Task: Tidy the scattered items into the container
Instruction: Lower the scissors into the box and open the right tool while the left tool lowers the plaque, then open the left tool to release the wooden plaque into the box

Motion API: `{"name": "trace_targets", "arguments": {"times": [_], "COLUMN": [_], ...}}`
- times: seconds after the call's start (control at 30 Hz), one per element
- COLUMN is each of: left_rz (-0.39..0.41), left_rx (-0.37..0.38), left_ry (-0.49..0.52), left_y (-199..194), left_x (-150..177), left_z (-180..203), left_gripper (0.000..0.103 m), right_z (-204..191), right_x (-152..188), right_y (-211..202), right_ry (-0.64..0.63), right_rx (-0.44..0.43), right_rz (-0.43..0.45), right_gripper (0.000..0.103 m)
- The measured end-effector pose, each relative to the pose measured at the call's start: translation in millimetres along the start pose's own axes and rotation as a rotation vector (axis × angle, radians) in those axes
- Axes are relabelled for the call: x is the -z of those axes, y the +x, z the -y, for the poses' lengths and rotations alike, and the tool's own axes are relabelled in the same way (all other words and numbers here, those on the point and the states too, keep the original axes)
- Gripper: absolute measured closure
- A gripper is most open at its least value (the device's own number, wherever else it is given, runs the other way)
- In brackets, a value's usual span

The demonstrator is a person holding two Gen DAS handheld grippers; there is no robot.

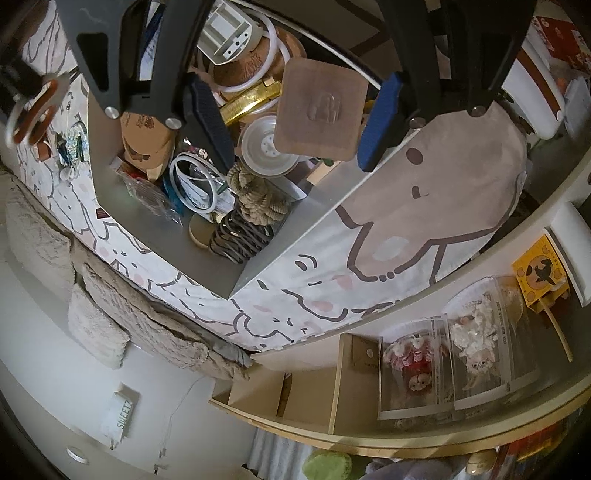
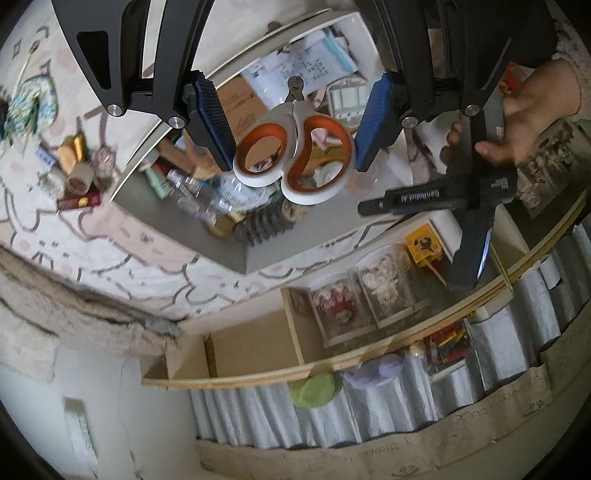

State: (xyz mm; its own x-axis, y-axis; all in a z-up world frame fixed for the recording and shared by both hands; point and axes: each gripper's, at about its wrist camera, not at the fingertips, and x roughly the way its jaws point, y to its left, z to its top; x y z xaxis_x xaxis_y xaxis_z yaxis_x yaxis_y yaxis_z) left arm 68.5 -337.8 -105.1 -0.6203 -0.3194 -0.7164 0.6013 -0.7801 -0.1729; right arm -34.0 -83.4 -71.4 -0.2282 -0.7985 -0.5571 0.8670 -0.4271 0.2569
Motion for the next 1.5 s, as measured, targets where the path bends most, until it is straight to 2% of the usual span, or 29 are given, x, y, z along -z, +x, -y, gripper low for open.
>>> {"name": "trace_targets", "arguments": {"times": [0.23, 0.33, 0.6, 0.63, 0.67, 0.7, 0.73, 0.83, 0.97, 1.13, 1.5], "left_rz": [-0.005, -0.007, -0.003, -0.004, -0.005, -0.007, -0.008, -0.009, -0.008, -0.012, -0.014], "left_rx": [0.019, 0.028, 0.048, 0.049, 0.05, 0.051, 0.051, 0.053, 0.055, 0.052, 0.044], "left_ry": [-0.008, -0.004, -0.007, -0.007, -0.007, -0.006, -0.005, -0.005, 0.0, 0.006, 0.015], "left_y": [-1.7, -2.8, -7.0, -7.2, -7.2, -6.9, -6.7, -6.7, -7.0, -7.0, -7.0], "left_x": [2.3, 2.4, 2.4, 2.7, 2.9, 3.2, 3.3, 3.5, 4.1, 4.9, 6.4], "left_z": [-0.1, 1.9, 1.7, 1.4, 1.4, 1.4, 1.4, 1.3, 2.5, 4.0, 6.0], "left_gripper": [0.034, 0.034, 0.034, 0.034, 0.034, 0.034, 0.034, 0.034, 0.034, 0.034, 0.034], "right_z": [-3.3, -3.6, -4.7, -2.4, -0.9, -1.9, -4.1, -5.8, 0.4, 0.7, 2.1], "right_x": [18.5, 22.6, 27.4, 28.8, 29.7, 29.1, 27.6, 21.6, 19.9, 23.1, 18.0], "right_y": [22.5, 31.3, 46.6, 48.3, 47.7, 44.6, 41.0, 35.0, 33.0, 35.7, 30.4], "right_ry": [0.064, 0.131, 0.157, 0.172, 0.18, 0.175, 0.162, 0.139, 0.156, 0.11, 0.07], "right_rx": [-0.049, -0.097, -0.024, -0.032, -0.037, -0.036, -0.021, 0.027, 0.024, 0.066, 0.099], "right_rz": [-0.106, -0.159, -0.239, -0.25, -0.246, -0.219, -0.193, -0.156, -0.15, -0.152, -0.11], "right_gripper": [0.038, 0.038, 0.038, 0.033, 0.027, 0.009, 0.0, 0.0, 0.0, 0.0, 0.0]}}
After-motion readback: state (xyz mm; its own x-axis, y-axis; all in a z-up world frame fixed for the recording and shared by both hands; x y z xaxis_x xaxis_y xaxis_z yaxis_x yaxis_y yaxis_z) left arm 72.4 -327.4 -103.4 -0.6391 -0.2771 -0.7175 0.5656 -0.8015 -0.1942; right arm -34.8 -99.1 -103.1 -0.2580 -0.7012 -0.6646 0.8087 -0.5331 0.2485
